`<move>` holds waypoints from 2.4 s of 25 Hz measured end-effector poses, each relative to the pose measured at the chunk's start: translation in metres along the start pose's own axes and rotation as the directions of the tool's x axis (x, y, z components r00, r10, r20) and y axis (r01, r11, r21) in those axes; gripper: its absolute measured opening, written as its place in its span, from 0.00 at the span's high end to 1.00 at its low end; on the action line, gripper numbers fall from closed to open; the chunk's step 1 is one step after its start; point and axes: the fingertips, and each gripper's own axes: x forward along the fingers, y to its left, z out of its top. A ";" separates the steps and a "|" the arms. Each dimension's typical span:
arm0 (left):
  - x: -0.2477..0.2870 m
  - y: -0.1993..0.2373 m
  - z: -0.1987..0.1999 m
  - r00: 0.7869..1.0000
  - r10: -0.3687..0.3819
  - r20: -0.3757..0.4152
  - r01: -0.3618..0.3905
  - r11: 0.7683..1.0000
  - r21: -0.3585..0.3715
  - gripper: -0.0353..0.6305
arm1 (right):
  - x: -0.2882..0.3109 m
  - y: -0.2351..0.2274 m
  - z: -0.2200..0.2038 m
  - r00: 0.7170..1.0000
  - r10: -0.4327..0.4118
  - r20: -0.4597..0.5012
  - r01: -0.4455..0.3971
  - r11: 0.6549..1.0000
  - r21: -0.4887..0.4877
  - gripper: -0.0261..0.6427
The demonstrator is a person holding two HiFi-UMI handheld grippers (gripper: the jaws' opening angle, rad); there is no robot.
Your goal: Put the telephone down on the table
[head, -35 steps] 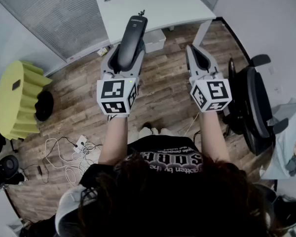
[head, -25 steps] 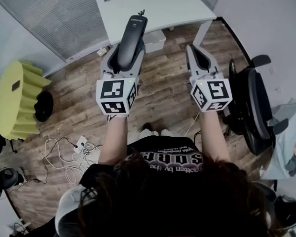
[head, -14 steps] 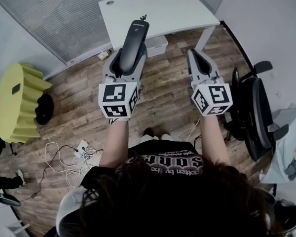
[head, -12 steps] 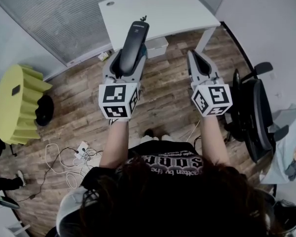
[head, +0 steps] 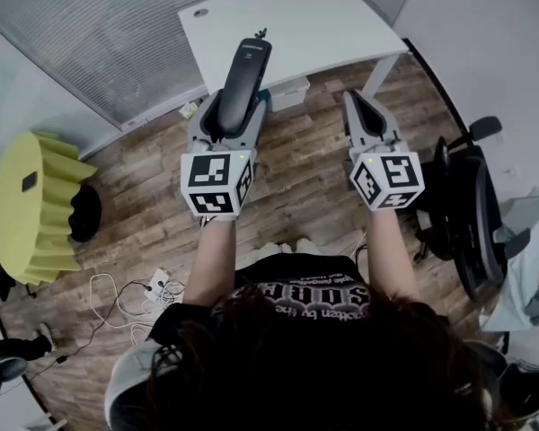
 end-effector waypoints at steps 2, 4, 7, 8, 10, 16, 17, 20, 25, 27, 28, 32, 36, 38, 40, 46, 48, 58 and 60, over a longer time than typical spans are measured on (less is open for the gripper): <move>0.006 0.005 0.000 1.000 -0.006 -0.002 0.006 1.000 0.002 0.53 | 0.006 0.000 0.000 1.000 -0.008 0.001 0.008 1.000 -0.001 0.92; 0.013 0.008 0.000 1.000 -0.011 -0.005 0.011 1.000 0.002 0.53 | 0.012 -0.001 -0.001 1.000 -0.013 -0.001 0.013 1.000 -0.002 0.92; 0.022 0.011 0.001 1.000 -0.019 -0.007 0.019 1.000 0.002 0.53 | 0.020 -0.006 -0.002 1.000 -0.020 -0.005 0.020 1.000 0.000 0.92; 0.025 0.011 0.002 1.000 -0.021 -0.006 0.021 1.000 0.002 0.53 | 0.023 -0.008 -0.002 1.000 -0.021 -0.006 0.021 1.000 0.001 0.92; 0.033 0.012 0.001 1.000 -0.022 -0.007 0.022 1.000 0.003 0.53 | 0.028 -0.011 -0.004 1.000 -0.021 -0.007 0.021 1.000 0.003 0.92; 0.062 0.017 -0.003 1.000 -0.008 -0.019 0.008 1.000 -0.004 0.53 | 0.050 -0.028 -0.013 1.000 -0.007 -0.015 0.007 1.000 0.015 0.92; 0.068 0.018 -0.003 1.000 -0.005 -0.019 0.005 1.000 -0.011 0.53 | 0.055 -0.033 -0.014 1.000 -0.003 -0.016 0.003 1.000 0.015 0.92; 0.089 0.019 -0.005 1.000 0.007 -0.023 -0.007 1.000 -0.031 0.53 | 0.070 -0.049 -0.016 1.000 0.012 -0.017 -0.012 1.000 0.019 0.92; 0.124 0.024 -0.002 0.999 0.043 -0.026 -0.043 0.999 -0.022 0.53 | 0.099 -0.077 -0.017 0.999 0.043 -0.010 -0.043 0.999 0.023 0.92; 0.137 0.024 0.001 0.998 0.055 -0.025 -0.055 0.998 -0.017 0.53 | 0.109 -0.089 -0.017 0.999 0.052 -0.011 -0.051 0.998 0.026 0.92; 0.143 0.024 0.003 0.998 0.059 -0.024 -0.059 0.998 -0.014 0.53 | 0.113 -0.094 -0.017 0.998 0.055 -0.011 -0.055 0.998 0.027 0.92; 0.167 0.019 0.008 0.997 0.071 -0.025 -0.071 0.997 -0.006 0.53 | 0.129 -0.116 -0.017 0.997 0.072 -0.005 -0.071 0.997 0.029 0.92; 0.188 0.016 0.007 0.996 0.083 -0.028 -0.083 0.997 -0.006 0.53 | 0.144 -0.133 -0.020 0.996 0.086 -0.006 -0.086 0.996 0.032 0.92; 0.199 0.016 0.007 0.996 0.089 -0.028 -0.089 0.996 -0.008 0.53 | 0.152 -0.141 -0.022 0.996 0.093 -0.008 -0.093 0.995 0.033 0.92; 0.209 0.016 0.007 0.995 0.097 -0.029 -0.098 0.995 -0.010 0.53 | 0.159 -0.149 -0.022 0.995 0.100 -0.009 -0.100 0.995 0.031 0.92; 0.230 0.017 0.007 0.993 0.115 -0.033 -0.115 0.993 -0.005 0.53 | 0.174 -0.168 -0.025 0.994 0.107 -0.003 -0.107 0.994 0.030 0.92; 0.236 0.020 0.008 0.992 0.120 -0.036 -0.120 0.993 -0.005 0.53 | 0.180 -0.171 -0.026 0.994 0.112 -0.004 -0.112 0.993 0.033 0.92; 0.268 0.050 0.004 0.989 0.139 -0.045 -0.140 0.990 -0.017 0.53 | 0.224 -0.176 -0.039 0.992 0.128 -0.021 -0.127 0.991 0.047 0.92; 0.279 0.060 0.004 0.989 0.138 -0.043 -0.139 0.990 -0.021 0.53 | 0.238 -0.177 -0.041 0.992 0.126 -0.028 -0.124 0.991 0.045 0.92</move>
